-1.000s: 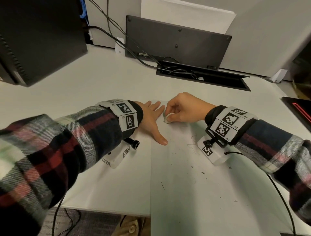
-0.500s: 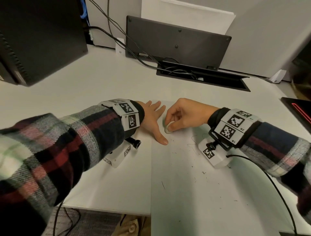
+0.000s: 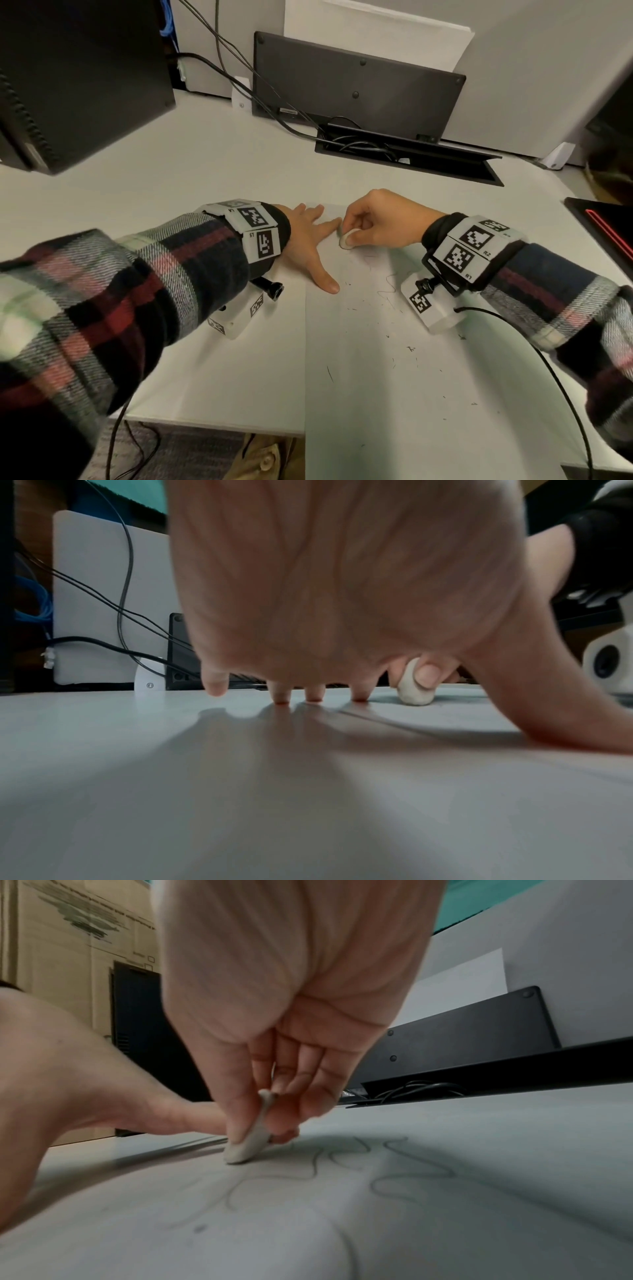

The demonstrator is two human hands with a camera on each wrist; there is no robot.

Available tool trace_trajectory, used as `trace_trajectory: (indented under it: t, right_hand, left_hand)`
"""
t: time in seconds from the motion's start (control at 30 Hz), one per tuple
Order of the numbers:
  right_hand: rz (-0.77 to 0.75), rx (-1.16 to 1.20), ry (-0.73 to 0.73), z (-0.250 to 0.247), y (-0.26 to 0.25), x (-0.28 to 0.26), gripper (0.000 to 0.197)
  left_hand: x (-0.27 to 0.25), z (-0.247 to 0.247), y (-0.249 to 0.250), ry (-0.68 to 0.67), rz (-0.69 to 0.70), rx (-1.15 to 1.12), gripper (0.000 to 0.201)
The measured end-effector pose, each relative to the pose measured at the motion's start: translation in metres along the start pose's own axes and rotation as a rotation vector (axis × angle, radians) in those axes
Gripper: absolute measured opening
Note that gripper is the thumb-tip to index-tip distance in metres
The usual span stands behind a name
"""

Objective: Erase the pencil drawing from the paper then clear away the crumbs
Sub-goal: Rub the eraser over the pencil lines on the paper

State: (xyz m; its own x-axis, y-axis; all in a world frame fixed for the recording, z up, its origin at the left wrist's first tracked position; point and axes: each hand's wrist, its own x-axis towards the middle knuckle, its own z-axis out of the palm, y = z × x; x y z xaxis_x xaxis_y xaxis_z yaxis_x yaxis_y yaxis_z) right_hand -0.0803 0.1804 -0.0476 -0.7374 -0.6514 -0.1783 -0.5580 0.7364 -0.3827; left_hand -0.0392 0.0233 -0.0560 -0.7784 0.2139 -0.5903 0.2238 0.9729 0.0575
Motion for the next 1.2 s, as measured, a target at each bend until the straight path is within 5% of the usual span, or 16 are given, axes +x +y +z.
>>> trace_trajectory:
  t: [0.2, 0.37, 0.53, 0.73, 0.9, 1.07, 1.2]
  right_hand:
    - [0.000, -0.005, 0.009, -0.003, 0.004, 0.000, 0.010]
    - [-0.002, 0.136, -0.147, -0.001, 0.001, -0.009, 0.015]
    - [-0.009, -0.015, -0.027, -0.003, 0.004, 0.000, 0.009]
    - [-0.030, 0.044, -0.138, -0.001, 0.002, -0.011, 0.010]
    - [-0.010, -0.095, -0.024, -0.003, 0.000, 0.000, 0.012]
    - [-0.032, 0.027, -0.197, -0.004, -0.002, -0.012, 0.004]
    - [-0.005, 0.025, 0.009, -0.011, 0.009, -0.004, 0.009]
  left_hand:
    - [0.003, -0.003, 0.005, 0.021, -0.017, 0.012, 0.113]
    - [0.006, -0.003, 0.006, 0.003, -0.032, 0.001, 0.117]
    - [0.005, -0.004, 0.008, 0.024, -0.014, 0.010, 0.117]
    - [0.006, -0.003, 0.009, 0.006, -0.009, 0.010, 0.117]
    - [0.004, -0.005, 0.010, 0.012, 0.003, 0.002, 0.115]
    - [0.007, -0.004, 0.008, 0.018, -0.017, -0.021, 0.122]
    - [0.005, -0.004, 0.007, 0.039, -0.017, -0.006, 0.123]
